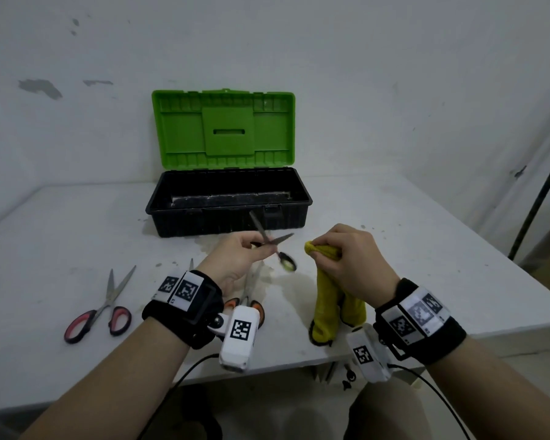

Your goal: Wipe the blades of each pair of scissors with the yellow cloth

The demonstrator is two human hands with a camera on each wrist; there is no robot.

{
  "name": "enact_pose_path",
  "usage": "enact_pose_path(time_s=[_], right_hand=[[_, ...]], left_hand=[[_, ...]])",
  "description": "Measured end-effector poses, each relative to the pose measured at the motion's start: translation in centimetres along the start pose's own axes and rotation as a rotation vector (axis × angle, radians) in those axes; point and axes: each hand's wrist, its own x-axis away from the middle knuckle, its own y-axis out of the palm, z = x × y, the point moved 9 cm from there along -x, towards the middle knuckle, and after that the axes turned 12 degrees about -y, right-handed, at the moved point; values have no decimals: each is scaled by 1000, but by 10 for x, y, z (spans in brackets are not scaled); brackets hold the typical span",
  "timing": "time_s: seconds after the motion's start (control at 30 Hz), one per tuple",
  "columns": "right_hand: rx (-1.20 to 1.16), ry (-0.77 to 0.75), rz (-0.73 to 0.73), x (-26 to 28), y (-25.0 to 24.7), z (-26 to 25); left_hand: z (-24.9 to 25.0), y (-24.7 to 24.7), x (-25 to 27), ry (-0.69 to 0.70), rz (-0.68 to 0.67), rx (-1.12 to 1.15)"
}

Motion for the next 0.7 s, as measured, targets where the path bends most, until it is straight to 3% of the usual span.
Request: enact_pose_path(time_s=[0.13, 0.23, 0.3, 0.37, 0.7], right_hand=[[4, 1, -5, 0, 2, 2], [2, 4, -11, -1, 2, 2], [5, -3, -12, -1, 2, -1], [9, -4, -9, -2, 2, -2], [-133, 123, 64, 4, -4, 9]], left_hand=[[0, -10, 0, 35, 114, -57], [3, -18, 0, 81, 231, -289], [9, -7, 1, 156, 118, -265], [10, 1, 3, 143, 27, -198], [-12, 8, -1, 1, -119, -197]])
